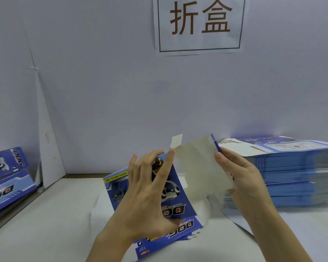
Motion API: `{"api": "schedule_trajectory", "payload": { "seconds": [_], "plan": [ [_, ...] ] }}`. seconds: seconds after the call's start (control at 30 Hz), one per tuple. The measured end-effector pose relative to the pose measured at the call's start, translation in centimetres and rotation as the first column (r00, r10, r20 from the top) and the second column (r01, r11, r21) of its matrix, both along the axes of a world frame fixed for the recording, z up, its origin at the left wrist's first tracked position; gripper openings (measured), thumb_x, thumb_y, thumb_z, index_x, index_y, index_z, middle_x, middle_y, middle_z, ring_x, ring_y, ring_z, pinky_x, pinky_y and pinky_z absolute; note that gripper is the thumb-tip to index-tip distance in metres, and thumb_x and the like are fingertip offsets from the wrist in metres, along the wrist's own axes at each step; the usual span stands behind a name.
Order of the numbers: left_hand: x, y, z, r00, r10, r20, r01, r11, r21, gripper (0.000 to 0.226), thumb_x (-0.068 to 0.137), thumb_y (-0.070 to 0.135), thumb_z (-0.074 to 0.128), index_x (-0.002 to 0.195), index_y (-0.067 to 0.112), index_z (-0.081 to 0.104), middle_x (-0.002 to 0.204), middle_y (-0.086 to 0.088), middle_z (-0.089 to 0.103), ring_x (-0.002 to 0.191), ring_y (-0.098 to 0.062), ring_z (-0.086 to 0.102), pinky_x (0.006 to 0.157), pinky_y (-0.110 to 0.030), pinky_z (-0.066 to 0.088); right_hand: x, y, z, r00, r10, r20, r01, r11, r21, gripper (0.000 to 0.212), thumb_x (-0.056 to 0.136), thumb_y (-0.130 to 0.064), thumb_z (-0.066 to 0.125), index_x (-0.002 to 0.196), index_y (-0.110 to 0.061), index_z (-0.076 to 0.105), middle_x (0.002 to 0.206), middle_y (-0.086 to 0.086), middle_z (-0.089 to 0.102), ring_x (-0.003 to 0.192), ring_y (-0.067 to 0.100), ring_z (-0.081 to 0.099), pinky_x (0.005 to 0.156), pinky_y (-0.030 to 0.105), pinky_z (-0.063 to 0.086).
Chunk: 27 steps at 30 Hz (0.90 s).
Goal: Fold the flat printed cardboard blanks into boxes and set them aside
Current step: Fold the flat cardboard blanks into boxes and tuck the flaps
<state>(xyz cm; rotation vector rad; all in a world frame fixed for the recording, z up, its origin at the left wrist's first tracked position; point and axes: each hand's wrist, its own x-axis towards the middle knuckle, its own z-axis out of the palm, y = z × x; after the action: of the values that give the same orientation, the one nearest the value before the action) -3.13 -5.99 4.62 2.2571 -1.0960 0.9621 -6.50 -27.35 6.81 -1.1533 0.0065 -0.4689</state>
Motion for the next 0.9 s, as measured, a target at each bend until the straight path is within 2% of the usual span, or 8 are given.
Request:
{"api": "schedule_trajectory", "payload": {
  "seconds": [0.13,0.23,0.37,0.47,0.57,0.67,0.8,0.9],
  "plan": [
    [0.0,-0.6,-0.3,0.997,0.045,-0.055,-0.049,0.997,-0.065,0.134,0.051,0.066,0.074,0.152,0.032,-0.007,0.144,0.005,0.019,0.132,-0.009,0.019,0.101,-0.059,0.042,0.1,0.4,-0.3,0.978,-0.182,0.101,0.198,0.964,-0.178,0.024,0.089,-0.019,0.065,0.112,-0.015,0.072,0.092,-0.009,0.077,0.075,-0.005,0.067,0.058,0.010,0.050],
    [-0.1,-1.4,-0.4,0.950,0.069,-0.304,-0.144,0.961,-0.235,0.143,0.045,0.069,0.082,0.140,0.053,-0.024,0.137,0.021,0.013,0.130,-0.009,0.019,0.111,-0.043,0.033,0.4,0.4,-0.4,0.980,-0.180,0.089,0.201,0.898,-0.392,0.060,0.084,-0.051,0.062,0.139,-0.034,0.049,0.132,-0.010,0.060,0.113,-0.002,0.058,0.091,0.019,0.049],
    [0.2,-1.5,0.0,0.857,-0.157,-0.491,-0.222,0.746,-0.627,0.141,0.032,0.073,0.081,0.138,0.061,-0.011,0.122,0.026,0.020,0.121,0.003,0.025,0.094,-0.021,0.035,0.4,0.1,-0.9,0.960,0.210,-0.184,-0.279,0.721,-0.635,0.111,0.055,-0.071,0.077,0.143,-0.060,0.011,0.151,-0.016,0.035,0.132,0.006,0.044,0.100,0.025,0.043],
    [0.1,-1.8,0.2,0.794,-0.308,-0.525,-0.281,0.579,-0.765,0.147,0.022,0.079,0.079,0.145,0.051,0.004,0.132,0.014,0.032,0.129,-0.016,0.042,0.097,-0.039,0.048,0.5,1.6,-2.1,0.815,0.488,-0.312,-0.556,0.510,-0.656,0.117,0.062,-0.049,0.087,0.139,-0.067,0.002,0.143,-0.022,0.048,0.126,0.004,0.054,0.100,0.026,0.048],
    [-0.3,-2.1,0.7,0.749,-0.425,-0.509,-0.237,0.545,-0.804,0.138,0.040,0.071,0.083,0.148,0.045,0.002,0.139,0.008,0.041,0.125,-0.012,0.050,0.091,-0.029,0.054,1.2,3.1,-2.7,0.914,0.393,-0.103,-0.358,0.660,-0.660,0.099,0.068,-0.021,0.082,0.140,-0.055,0.025,0.117,-0.008,0.069,0.098,0.020,0.072,0.080,0.036,0.060],
    [0.2,-0.9,1.1,0.717,-0.453,-0.530,-0.186,0.608,-0.772,0.108,0.060,0.064,0.063,0.151,0.041,0.010,0.133,0.014,0.053,0.113,0.005,0.056,0.092,-0.016,0.047,1.3,2.2,-2.0,0.950,0.310,0.034,-0.257,0.842,-0.475,0.077,0.059,-0.032,0.080,0.129,-0.035,0.047,0.107,0.000,0.074,0.091,0.024,0.073,0.069,0.030,0.059],
    [0.5,-0.5,0.5,0.488,-0.524,-0.698,-0.088,0.766,-0.636,0.062,0.071,0.058,0.054,0.123,0.024,0.060,0.107,0.005,0.072,0.097,-0.007,0.068,0.079,-0.017,0.053,1.1,1.2,-1.8,0.944,0.331,0.013,-0.311,0.899,-0.309,0.067,0.061,-0.042,0.078,0.121,-0.027,0.052,0.111,-0.001,0.073,0.096,0.025,0.073,0.068,0.028,0.059],
    [0.8,-0.8,-0.2,0.555,-0.488,-0.674,-0.157,0.734,-0.661,0.059,0.076,0.056,0.049,0.097,0.004,0.070,0.081,-0.013,0.071,0.074,-0.015,0.067,0.067,-0.017,0.052,1.4,1.7,-1.8,0.952,0.305,-0.017,-0.295,0.902,-0.315,0.060,0.067,-0.038,0.075,0.120,-0.028,0.050,0.105,-0.007,0.074,0.091,0.020,0.074,0.062,0.024,0.058]
  ]
}}
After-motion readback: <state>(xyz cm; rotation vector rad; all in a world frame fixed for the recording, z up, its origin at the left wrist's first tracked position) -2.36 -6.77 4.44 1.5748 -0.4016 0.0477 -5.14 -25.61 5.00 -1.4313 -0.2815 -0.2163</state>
